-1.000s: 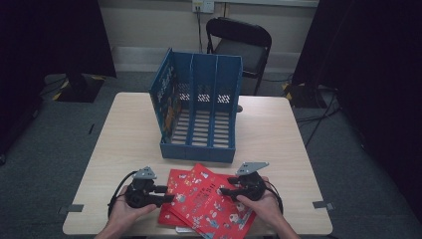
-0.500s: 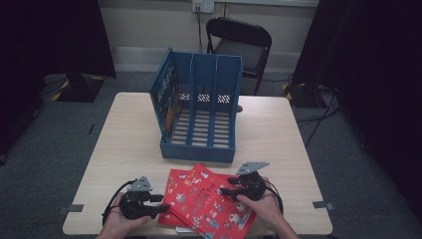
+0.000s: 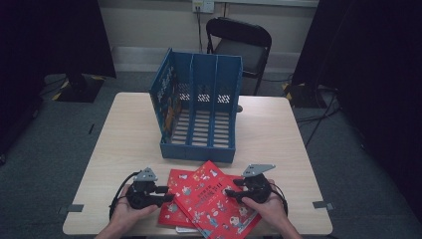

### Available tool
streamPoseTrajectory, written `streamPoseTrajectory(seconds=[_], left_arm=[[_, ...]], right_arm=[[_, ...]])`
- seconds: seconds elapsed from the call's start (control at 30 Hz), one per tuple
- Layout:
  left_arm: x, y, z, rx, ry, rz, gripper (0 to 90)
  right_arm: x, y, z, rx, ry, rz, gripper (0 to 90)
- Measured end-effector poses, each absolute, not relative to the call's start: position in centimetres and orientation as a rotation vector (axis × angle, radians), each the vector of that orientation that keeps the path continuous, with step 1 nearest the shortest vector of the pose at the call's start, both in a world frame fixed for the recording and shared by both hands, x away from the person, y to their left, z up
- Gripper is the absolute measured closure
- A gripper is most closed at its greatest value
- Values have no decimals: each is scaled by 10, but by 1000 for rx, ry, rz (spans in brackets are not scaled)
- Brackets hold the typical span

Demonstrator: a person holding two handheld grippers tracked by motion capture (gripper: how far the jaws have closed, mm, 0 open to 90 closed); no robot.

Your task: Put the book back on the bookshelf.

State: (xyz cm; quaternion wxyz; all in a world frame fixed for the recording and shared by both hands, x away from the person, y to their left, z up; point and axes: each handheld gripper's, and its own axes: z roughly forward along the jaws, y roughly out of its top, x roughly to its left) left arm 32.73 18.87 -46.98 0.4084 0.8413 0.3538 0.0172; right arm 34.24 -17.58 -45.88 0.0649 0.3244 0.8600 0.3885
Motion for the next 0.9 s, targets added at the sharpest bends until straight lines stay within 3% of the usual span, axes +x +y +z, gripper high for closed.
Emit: streamPoseTrajectory(seconds=[0.73,0.83,0.9], left_arm=[[372,169,-474,2052,952,81,641],[378,164,-475,2027,953,92,713],[381,164,-477,1998,970,89,704]], right_arm=[[313,-194,-458,1029,2541,1146,457],[310,-195,-458,1035,2544,1149,457],[308,-196,-458,1032,2547,1152,458]])
